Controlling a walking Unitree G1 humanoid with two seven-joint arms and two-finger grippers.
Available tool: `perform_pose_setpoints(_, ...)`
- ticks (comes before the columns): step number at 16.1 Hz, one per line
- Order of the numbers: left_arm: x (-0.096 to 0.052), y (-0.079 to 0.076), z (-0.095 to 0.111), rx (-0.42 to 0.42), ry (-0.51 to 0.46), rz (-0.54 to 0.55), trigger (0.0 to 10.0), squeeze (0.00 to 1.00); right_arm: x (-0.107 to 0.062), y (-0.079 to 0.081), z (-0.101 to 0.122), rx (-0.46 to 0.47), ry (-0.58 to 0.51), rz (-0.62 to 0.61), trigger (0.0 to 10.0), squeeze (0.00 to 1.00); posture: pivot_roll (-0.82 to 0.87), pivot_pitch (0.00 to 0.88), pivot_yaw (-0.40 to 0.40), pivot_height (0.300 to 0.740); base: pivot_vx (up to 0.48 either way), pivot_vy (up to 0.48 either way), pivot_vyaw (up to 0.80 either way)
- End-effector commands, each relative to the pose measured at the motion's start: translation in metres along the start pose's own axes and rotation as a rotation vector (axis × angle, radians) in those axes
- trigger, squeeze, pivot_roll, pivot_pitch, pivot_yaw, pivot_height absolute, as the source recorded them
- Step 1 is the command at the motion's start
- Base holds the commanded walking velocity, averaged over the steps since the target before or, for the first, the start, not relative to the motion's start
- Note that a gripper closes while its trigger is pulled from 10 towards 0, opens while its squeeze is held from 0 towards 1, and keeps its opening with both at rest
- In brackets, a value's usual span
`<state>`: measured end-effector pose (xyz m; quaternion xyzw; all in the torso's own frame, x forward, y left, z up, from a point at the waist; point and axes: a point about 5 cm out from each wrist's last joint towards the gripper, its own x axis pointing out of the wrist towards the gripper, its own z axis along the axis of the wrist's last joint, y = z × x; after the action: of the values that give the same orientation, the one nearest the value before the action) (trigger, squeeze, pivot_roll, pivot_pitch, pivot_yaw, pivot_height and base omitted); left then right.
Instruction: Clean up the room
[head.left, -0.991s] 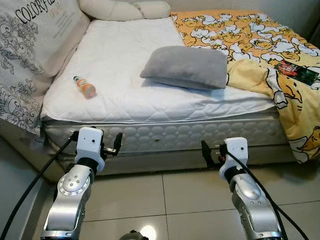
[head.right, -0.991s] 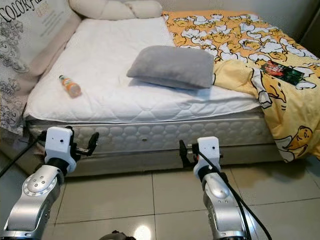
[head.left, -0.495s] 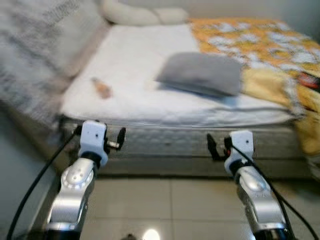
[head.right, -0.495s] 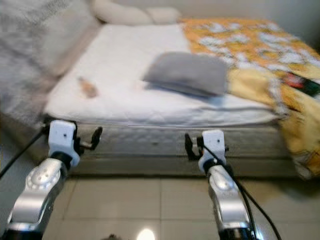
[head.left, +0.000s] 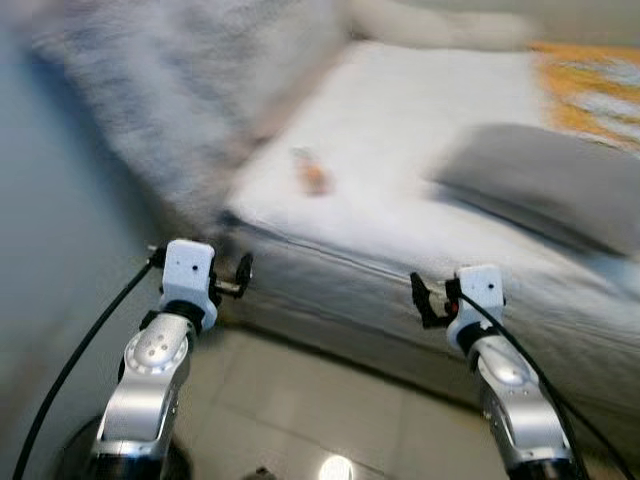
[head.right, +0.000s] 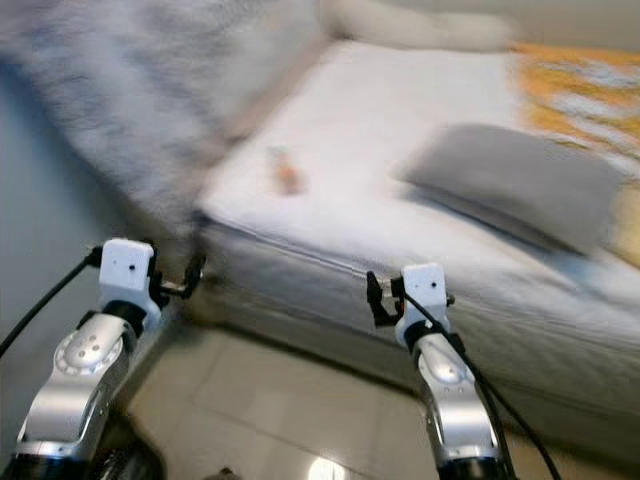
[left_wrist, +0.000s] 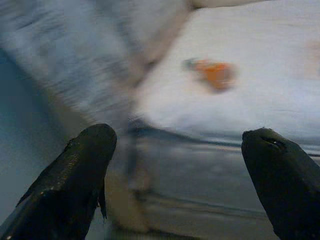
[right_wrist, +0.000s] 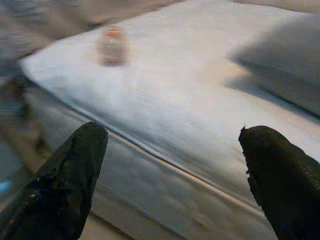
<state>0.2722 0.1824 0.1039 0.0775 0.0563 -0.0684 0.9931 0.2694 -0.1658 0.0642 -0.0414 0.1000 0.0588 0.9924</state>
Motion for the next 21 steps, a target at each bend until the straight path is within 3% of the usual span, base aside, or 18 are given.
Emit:
perform_pose_setpoints(1,-0.002,0.005,-0.001,-0.001,0.006,0.016,10.0,0.00,0.004,0.004,0.006,-0.013,-0.016,0.015,10.0,0.00,0.07,0.000,0.046,0.740,0.311,0.000,0.80)
perform_pose_setpoints(3,-0.001,0.004,-0.001,-0.003,0.007,0.016,10.0,0.00,0.005,0.001,0.008,0.046,-0.022,-0.014,10.0,0.00,0.07,0.000,0.046,0.740,0.313,0.000,0.00)
perform_pose_setpoints(11,-0.002,-0.001,-0.004,-0.021,0.013,-0.005,10.0,0.00,0.005,0.000,0.008,0.048,-0.010,-0.011,10.0,0.00,0.06,0.000,0.040,0.740,0.308,0.000,0.00)
perform_pose_setpoints(17,-0.005,-0.012,-0.009,-0.012,0.039,-0.093,10.0,0.00,0.005,0.001,0.008,0.058,-0.007,-0.006,10.0,0.00,0.06,0.000,0.041,0.740,0.289,0.000,-0.80)
perform_pose_setpoints(21,-0.005,-0.011,-0.007,-0.003,0.033,-0.096,10.0,0.00,0.004,0.004,0.008,0.046,-0.011,0.006,10.0,0.00,0.06,0.000,0.042,0.740,0.278,0.000,-0.11)
